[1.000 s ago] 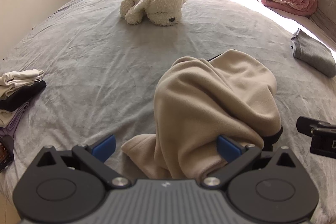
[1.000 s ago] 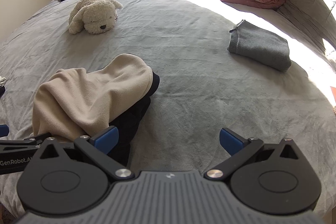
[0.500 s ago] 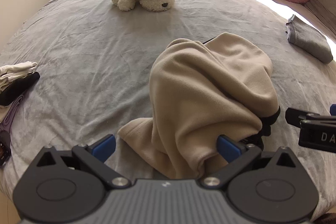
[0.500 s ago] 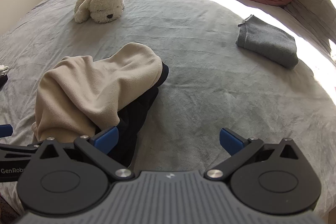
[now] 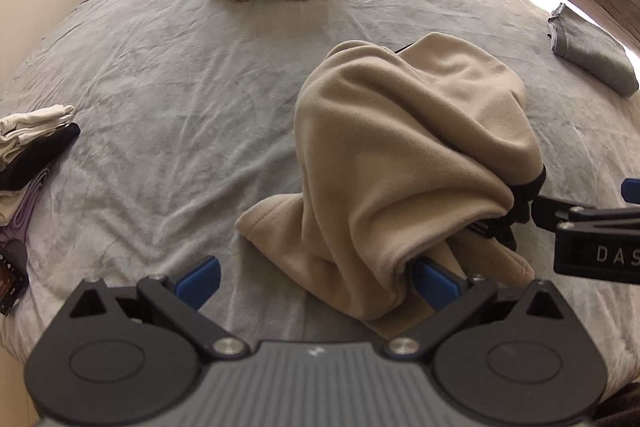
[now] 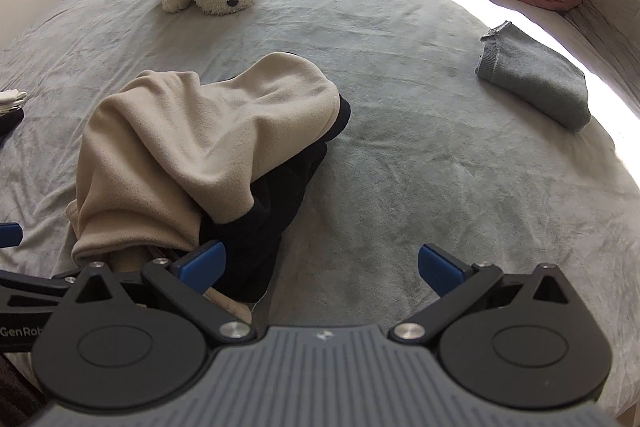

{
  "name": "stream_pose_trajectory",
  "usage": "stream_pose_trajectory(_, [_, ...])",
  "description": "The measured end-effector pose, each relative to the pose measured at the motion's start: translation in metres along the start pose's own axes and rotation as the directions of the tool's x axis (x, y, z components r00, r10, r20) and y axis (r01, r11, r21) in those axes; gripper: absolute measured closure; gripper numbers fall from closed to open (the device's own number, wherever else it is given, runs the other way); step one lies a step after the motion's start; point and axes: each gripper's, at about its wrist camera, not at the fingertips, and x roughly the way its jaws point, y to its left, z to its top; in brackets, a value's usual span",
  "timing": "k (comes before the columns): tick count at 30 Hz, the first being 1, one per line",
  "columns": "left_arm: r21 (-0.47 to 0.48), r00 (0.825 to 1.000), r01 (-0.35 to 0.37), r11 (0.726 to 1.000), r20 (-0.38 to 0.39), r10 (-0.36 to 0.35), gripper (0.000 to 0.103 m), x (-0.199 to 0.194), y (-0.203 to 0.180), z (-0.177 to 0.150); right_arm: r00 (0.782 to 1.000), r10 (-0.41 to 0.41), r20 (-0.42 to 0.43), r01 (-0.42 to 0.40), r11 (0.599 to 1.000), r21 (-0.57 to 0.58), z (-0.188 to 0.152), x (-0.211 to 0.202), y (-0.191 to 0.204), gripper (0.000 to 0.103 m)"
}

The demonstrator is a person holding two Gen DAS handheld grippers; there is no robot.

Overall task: Fold clothes
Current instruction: 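Move both grippers toward the beige sweatshirt bundle on the bed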

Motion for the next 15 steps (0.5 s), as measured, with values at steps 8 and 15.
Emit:
stream_pose_trajectory(8, [-0.011,1.000,-0.005,1.000,-0.001,0.005,0.001,0.0001,0.0065,-0.0010,1.000,0.013,0.007,-0.012,1.000,-0.014,0.0022,0.0026,0.0049,0.000])
stream_pose_trajectory(15, [-0.014,1.000,-0.001,1.000,-0.004,0.001,0.001,0.0011,0.0096,-0.0011,1.000,0.010,-0.019,-0.011,1.000,-0.029,0.0002,0.0001,0.0097,0.000])
